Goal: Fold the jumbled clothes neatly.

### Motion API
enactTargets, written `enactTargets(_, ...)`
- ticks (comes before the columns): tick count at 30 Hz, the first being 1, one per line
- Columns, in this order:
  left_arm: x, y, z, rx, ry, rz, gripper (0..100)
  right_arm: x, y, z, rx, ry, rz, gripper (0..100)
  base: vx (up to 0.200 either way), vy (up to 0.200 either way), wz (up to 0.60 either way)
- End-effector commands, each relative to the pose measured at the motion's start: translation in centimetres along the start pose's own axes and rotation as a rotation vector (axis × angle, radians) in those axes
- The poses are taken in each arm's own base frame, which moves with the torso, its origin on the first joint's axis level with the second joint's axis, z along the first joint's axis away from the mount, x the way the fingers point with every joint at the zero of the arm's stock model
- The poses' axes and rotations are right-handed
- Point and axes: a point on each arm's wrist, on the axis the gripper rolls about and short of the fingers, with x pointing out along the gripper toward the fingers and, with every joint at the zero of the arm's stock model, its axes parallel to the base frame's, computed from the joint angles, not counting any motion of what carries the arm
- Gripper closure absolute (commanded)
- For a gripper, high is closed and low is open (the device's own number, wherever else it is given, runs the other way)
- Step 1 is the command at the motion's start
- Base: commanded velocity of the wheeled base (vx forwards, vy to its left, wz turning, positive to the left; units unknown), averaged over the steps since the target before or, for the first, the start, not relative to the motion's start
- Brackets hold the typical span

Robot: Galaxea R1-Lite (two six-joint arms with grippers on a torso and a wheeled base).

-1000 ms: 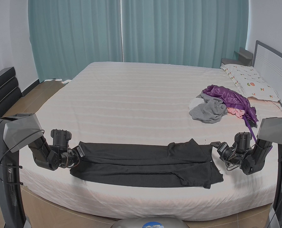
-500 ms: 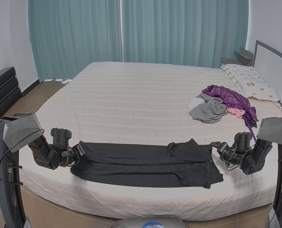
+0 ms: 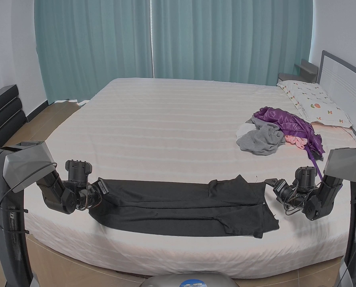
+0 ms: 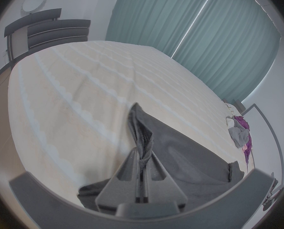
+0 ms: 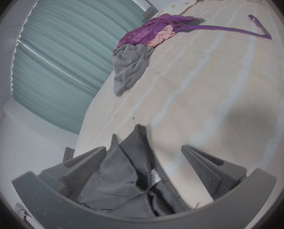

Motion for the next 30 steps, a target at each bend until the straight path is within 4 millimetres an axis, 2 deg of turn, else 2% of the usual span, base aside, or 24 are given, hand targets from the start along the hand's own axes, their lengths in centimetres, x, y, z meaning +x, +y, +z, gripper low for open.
enactTargets(1,-1.12,-0.25,0.37,-0.001,-0.009,-0.009,100,0.03,-0.06,-0.03,0.0,0.001,-0.002,0,0.0,-0.2,0.0)
enactTargets(5,-1.66,-0.37,0.18,-0.002,-0.005,-0.01,100,0.03,-0.06,-0.03,0.0,0.001,-0.002,0,0.0,-0.2,0.0)
enactTargets(14,-1.63,-0.31,0.09,-0.019,-0.001,-0.007,100,0.01,-0.09,-0.05,0.001,0.002,-0.003,0,0.0,0.0,0.0)
enactTargets(23,-1.62,-0.35,0.14,-0.023,-0.004,-0.009,100,0.01,-0.09,-0.05,0.001,0.002,-0.003,0,-0.2,0.0,0.0)
enactTargets(30,-1.55,-0.47,0.42,-0.026,-0.014,-0.013,100,0.05,-0.09,-0.05,0.0,0.0,-0.003,0,0.0,0.0,0.0)
